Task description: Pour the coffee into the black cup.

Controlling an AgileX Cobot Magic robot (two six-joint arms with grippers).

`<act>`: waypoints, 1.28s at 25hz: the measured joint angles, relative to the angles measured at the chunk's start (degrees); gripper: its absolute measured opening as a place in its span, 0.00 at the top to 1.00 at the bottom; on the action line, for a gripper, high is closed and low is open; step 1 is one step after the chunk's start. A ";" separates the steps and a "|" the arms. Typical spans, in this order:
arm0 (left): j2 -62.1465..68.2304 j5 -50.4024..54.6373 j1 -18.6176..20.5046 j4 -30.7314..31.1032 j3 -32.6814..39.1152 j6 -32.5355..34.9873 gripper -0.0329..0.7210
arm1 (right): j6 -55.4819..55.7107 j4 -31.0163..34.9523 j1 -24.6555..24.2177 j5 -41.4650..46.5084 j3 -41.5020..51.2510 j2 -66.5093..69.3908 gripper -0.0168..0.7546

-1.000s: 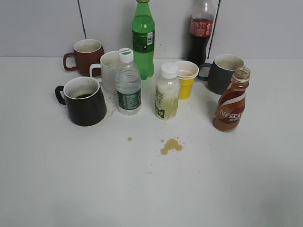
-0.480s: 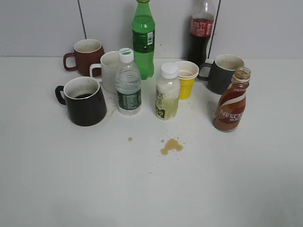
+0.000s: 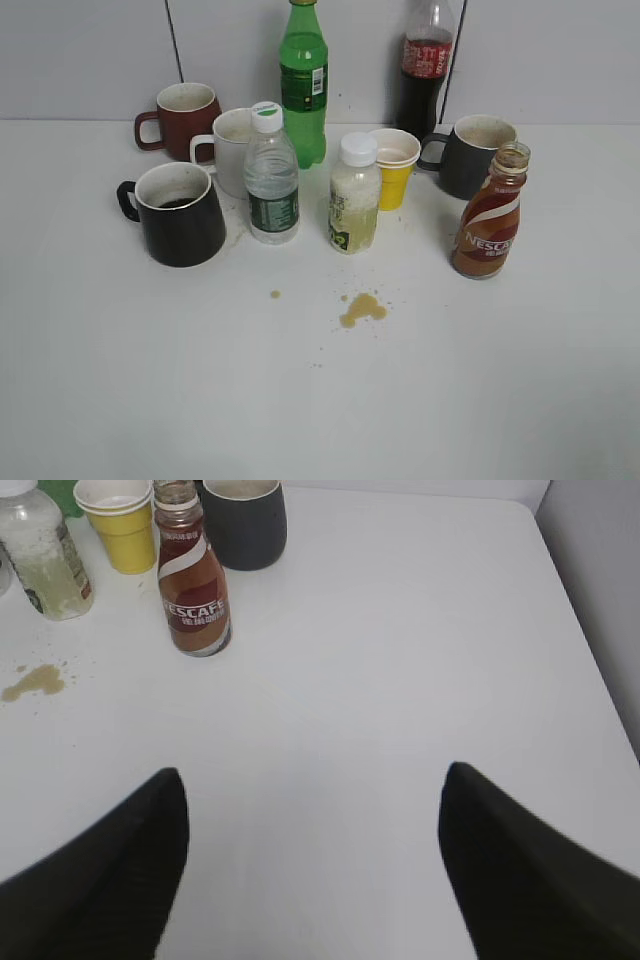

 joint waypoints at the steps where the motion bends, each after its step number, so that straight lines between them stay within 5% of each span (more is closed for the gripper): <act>1: 0.00 0.00 0.00 0.00 0.00 0.00 0.64 | 0.00 0.51 0.00 0.00 0.00 0.00 0.23; 32: 0.00 0.00 0.00 0.00 0.00 0.00 0.64 | 0.03 0.51 0.00 0.00 0.34 -0.05 0.24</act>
